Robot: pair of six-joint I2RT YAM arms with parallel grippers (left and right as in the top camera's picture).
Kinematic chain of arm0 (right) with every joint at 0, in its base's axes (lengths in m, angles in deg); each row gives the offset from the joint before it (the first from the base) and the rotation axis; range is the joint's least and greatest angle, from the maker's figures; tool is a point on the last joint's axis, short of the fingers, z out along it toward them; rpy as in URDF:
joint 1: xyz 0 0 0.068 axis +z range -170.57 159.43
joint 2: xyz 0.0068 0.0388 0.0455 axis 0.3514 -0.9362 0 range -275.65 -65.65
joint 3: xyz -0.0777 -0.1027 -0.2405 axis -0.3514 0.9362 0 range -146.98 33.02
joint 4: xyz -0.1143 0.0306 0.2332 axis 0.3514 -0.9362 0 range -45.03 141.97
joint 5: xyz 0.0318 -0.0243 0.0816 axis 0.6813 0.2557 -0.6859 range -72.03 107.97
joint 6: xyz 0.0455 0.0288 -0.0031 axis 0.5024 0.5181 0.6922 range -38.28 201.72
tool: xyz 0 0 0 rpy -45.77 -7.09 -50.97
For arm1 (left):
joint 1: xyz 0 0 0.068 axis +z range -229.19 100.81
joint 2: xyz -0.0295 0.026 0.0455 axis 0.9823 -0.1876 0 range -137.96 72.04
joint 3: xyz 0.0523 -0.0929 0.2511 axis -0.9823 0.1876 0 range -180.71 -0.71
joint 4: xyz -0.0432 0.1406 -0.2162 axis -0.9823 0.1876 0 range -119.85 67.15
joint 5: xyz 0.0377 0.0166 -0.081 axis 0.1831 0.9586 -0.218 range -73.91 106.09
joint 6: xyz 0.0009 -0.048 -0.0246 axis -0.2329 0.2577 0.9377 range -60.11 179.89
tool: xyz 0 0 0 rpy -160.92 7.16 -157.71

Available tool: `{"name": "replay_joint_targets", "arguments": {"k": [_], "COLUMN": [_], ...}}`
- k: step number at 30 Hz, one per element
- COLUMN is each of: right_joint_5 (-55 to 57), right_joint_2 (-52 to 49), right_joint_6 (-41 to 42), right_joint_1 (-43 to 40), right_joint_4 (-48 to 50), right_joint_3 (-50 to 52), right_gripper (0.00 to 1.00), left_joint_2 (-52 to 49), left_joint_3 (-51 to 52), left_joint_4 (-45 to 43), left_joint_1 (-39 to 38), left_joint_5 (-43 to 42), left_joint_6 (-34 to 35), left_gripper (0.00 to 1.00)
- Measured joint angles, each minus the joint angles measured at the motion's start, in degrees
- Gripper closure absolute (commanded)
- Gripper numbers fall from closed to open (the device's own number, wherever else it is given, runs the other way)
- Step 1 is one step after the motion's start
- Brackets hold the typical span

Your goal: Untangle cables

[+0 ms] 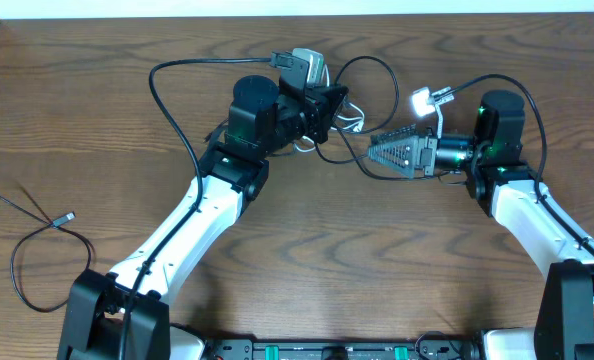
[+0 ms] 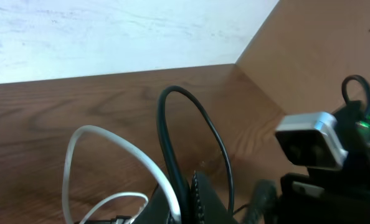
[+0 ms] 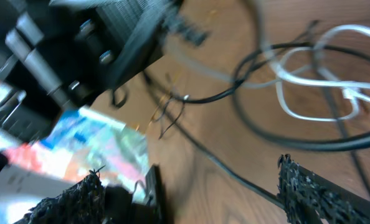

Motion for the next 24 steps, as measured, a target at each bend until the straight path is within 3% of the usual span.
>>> {"name": "replay_joint_targets", "arguments": {"k": [9, 18, 24], "right_joint_5": [9.0, 8.6, 6.5], "right_joint_2": [0.0, 0.0, 0.0], "right_joint_6": [3.2, 3.6, 3.6], "right_joint_1": [0.0, 0.0, 2.1], "right_joint_4": [0.0, 0.0, 0.0], "right_joint_3": [0.0, 0.0, 0.0], "right_gripper": [0.1, 0.1, 0.25], "left_joint_2": [0.0, 0.0, 0.0], "left_joint_3": [0.0, 0.0, 0.0], "left_joint_4": [0.0, -0.1, -2.1], "left_joint_1": [0.0, -3.6, -3.6], "left_joint_5": [-8.0, -10.4, -9.9], "left_joint_6": [0.0, -0.1, -0.2], "left_gripper": [0.92, 0.92, 0.92]}}
